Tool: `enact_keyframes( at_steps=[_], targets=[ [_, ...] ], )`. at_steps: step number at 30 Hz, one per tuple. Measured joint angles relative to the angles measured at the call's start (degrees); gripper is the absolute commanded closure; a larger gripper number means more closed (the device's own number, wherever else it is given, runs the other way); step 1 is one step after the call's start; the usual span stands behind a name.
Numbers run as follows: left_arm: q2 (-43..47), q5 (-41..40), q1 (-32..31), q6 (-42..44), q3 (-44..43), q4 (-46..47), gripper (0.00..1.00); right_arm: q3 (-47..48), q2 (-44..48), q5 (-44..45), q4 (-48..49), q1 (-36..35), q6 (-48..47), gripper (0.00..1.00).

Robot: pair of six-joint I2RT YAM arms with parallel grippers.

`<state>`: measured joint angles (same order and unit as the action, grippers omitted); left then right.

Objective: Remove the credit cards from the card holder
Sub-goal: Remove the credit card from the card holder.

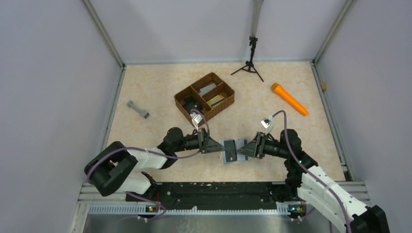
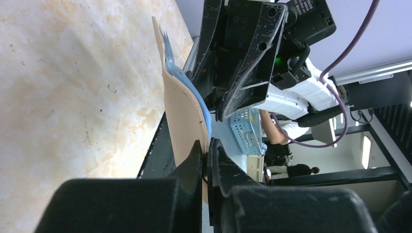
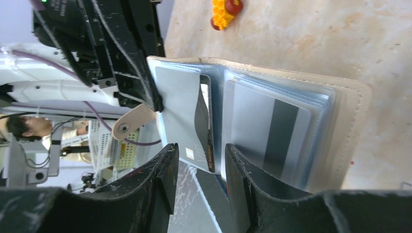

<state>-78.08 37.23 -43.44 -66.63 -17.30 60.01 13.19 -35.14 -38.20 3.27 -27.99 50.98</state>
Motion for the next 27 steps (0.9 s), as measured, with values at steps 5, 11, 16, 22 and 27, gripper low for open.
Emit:
enact_keyframes(
  at_steps=[5,11,16,22,27],
  targets=[
    [-0.2,-0.4,-0.5,-2.1,0.7,3.5,1.00,-1.4,0.8,-2.0,4.9,0.0,3.6,0.59],
    [-2.2,-0.7,-2.1,-3.8,0.7,7.9,1.00,-2.0,1.3,-3.3,7.6,0.0,6.1,0.52],
    [-2.5,-0.9,-3.2,-4.2,0.7,9.7,1.00,-1.9,4.0,-3.5,6.2,0.0,6.2,0.39],
    [-1.0,-1.5,-3.5,-3.8,0.7,8.3,1.00,-0.6,6.0,-3.1,2.6,0.0,5.1,0.47],
    [1.2,-1.5,-3.6,-3.5,0.7,7.9,1.00,-0.7,5.8,-4.1,5.0,0.0,7.2,0.54]
  ],
)
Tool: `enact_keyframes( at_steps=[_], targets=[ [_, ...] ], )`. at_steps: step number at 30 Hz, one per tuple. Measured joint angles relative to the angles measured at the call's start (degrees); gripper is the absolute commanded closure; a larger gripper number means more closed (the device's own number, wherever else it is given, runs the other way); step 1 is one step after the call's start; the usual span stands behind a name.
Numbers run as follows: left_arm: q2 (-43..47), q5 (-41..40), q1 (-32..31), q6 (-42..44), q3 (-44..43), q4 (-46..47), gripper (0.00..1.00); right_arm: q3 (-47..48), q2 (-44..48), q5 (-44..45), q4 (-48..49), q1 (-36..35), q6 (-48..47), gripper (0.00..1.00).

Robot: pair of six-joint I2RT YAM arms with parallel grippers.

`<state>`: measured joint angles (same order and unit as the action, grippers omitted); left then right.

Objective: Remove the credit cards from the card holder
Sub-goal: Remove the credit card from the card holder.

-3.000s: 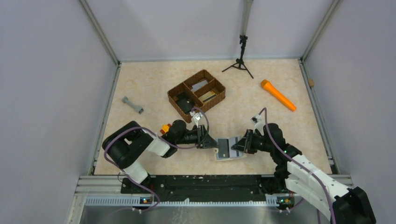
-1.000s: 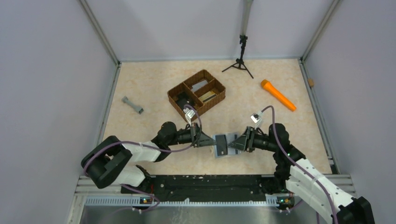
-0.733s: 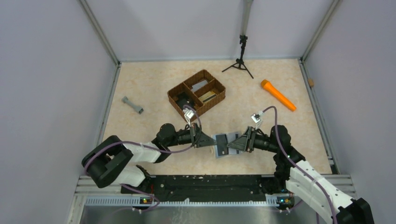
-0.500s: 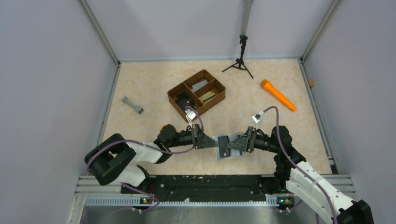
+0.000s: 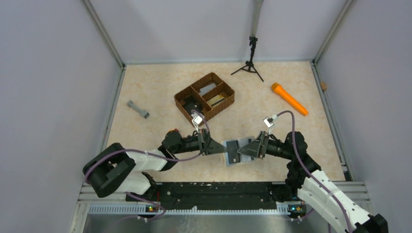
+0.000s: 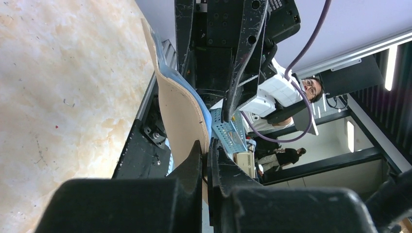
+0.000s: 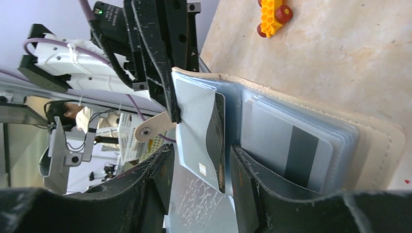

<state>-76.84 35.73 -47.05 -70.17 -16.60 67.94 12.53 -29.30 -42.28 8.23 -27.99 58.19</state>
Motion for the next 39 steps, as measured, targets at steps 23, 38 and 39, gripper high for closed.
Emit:
enact_keyframes(
  at_steps=[23,38,39],
  targets=[
    [3.1,0.3,-0.5,0.4,0.0,1.5,1.00,-0.5,4.9,-1.8,7.7,0.0,11.0,1.00],
    [8.9,-1.1,-0.5,4.3,0.7,-5.2,1.00,2.6,7.2,2.6,-3.5,0.0,5.1,1.00],
    [9.6,-1.3,-0.4,4.6,0.8,-6.3,1.00,2.6,7.2,2.8,-3.8,0.0,4.7,1.00]
  ],
)
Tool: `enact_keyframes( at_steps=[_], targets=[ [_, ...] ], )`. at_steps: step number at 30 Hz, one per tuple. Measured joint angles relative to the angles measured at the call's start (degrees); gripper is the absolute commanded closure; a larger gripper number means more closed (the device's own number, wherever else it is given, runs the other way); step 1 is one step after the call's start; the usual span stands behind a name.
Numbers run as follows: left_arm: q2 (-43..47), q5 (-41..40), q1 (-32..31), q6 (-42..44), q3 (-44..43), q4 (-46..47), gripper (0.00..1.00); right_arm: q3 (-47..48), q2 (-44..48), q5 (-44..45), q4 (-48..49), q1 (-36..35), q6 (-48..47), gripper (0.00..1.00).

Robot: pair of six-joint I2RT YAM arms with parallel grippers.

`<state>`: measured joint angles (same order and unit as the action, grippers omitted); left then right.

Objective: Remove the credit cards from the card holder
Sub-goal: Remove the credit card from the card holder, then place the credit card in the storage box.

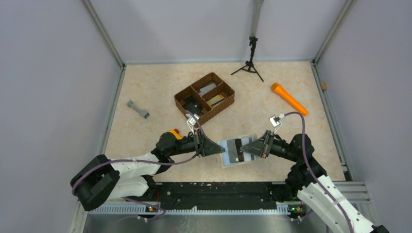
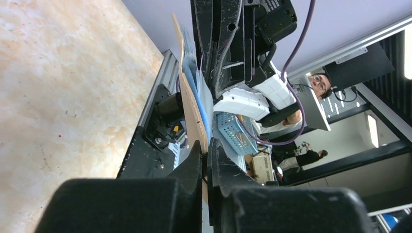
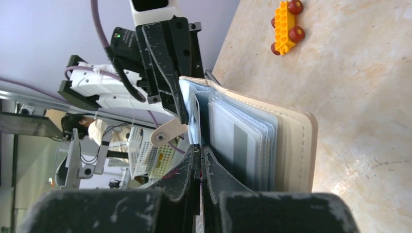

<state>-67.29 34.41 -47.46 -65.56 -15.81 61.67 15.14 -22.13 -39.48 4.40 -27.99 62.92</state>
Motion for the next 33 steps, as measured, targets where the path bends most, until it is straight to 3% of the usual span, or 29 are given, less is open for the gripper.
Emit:
enact_keyframes(
  at_steps=[7,11,15,20,28,33],
  targets=[
    [8.3,-3.0,1.5,3.5,0.5,-12.0,1.00,2.8,-0.5,3.1,-4.9,0.0,-4.5,1.00],
    [16.4,-6.4,4.8,7.4,-0.6,-28.8,1.00,4.3,-4.5,5.2,-4.7,0.0,-7.5,1.00],
    [22.2,-9.2,12.5,12.2,-4.7,-48.6,1.00,7.4,-12.0,7.3,-4.6,0.0,-11.5,1.00],
    [24.9,-8.8,22.2,17.7,-9.0,-65.2,1.00,13.3,-20.9,9.7,-3.9,0.0,-16.3,1.00],
    [24.0,-9.3,27.3,25.8,-17.2,-83.5,1.00,30.7,-40.0,12.9,-4.1,0.0,-25.7,1.00],
    [22.8,-15.3,29.5,31.1,-26.9,-93.3,1.00,43.6,-53.6,13.8,-5.5,0.0,-31.1,1.00]
  ],
)
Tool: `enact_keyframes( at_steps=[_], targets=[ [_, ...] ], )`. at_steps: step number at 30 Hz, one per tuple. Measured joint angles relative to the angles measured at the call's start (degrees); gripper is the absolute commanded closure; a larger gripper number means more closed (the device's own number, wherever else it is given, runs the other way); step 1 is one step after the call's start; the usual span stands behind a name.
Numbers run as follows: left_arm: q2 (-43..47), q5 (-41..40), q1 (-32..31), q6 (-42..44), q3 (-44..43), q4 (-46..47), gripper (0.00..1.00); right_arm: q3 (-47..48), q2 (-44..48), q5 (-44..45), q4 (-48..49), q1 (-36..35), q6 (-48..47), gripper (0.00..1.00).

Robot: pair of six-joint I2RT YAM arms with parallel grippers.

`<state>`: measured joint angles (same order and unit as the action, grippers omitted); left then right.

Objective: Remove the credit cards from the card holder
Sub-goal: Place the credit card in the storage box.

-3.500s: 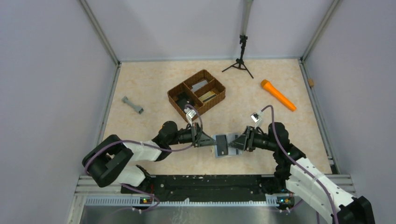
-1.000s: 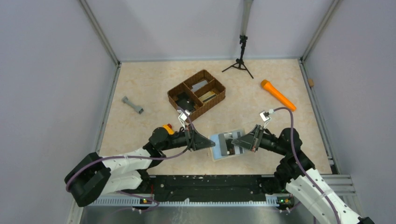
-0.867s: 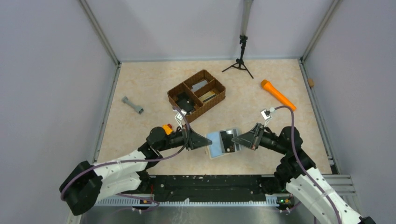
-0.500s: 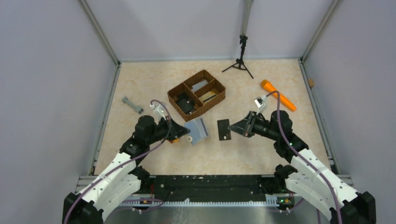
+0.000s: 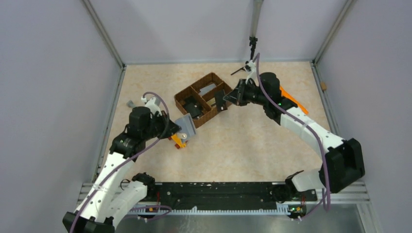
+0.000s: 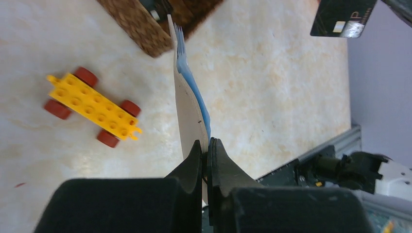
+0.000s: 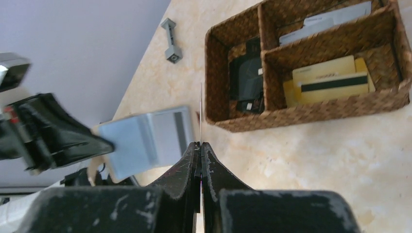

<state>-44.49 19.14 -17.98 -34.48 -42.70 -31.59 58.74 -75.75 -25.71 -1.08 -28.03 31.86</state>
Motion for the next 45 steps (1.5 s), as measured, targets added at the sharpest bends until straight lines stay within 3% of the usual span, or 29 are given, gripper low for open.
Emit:
enact_keyframes(
  at_steps=[6,14,23,31,32,33,35,45],
  targets=[
    [0.7,-11.3,0.7,3.3,-8.3,-7.5,1.00,13.3,-13.9,1.3,-3.8,-1.4,-4.1,1.00],
    [1.2,-21.5,0.7,4.8,-10.5,-13.2,1.00,31.2,-30.4,2.7,-9.5,-5.4,-8.2,1.00],
    [3.9,-23.0,0.8,4.9,-10.4,-13.5,1.00,45.4,-46.4,2.6,-14.0,-8.3,-9.9,1.00],
    [3.8,-22.5,0.9,5.7,-9.5,-13.0,1.00,51.1,-53.4,3.2,-19.0,-9.7,-11.1,1.00],
    [3.8,-22.3,0.9,5.7,-9.3,-12.7,1.00,51.2,-53.7,3.1,-19.1,-9.8,-11.1,0.90],
    [3.8,-21.9,0.9,5.7,-9.0,-12.5,1.00,51.2,-54.0,3.1,-19.1,-9.8,-11.1,0.72],
    [3.6,-21.2,0.9,5.7,-8.6,-11.9,1.00,51.3,-54.6,3.1,-19.4,-9.8,-11.0,0.52],
    [3.0,-14.7,1.0,5.8,-7.1,-10.4,1.00,52.7,-53.9,6.3,-22.1,-9.8,-11.7,0.50]
  ],
)
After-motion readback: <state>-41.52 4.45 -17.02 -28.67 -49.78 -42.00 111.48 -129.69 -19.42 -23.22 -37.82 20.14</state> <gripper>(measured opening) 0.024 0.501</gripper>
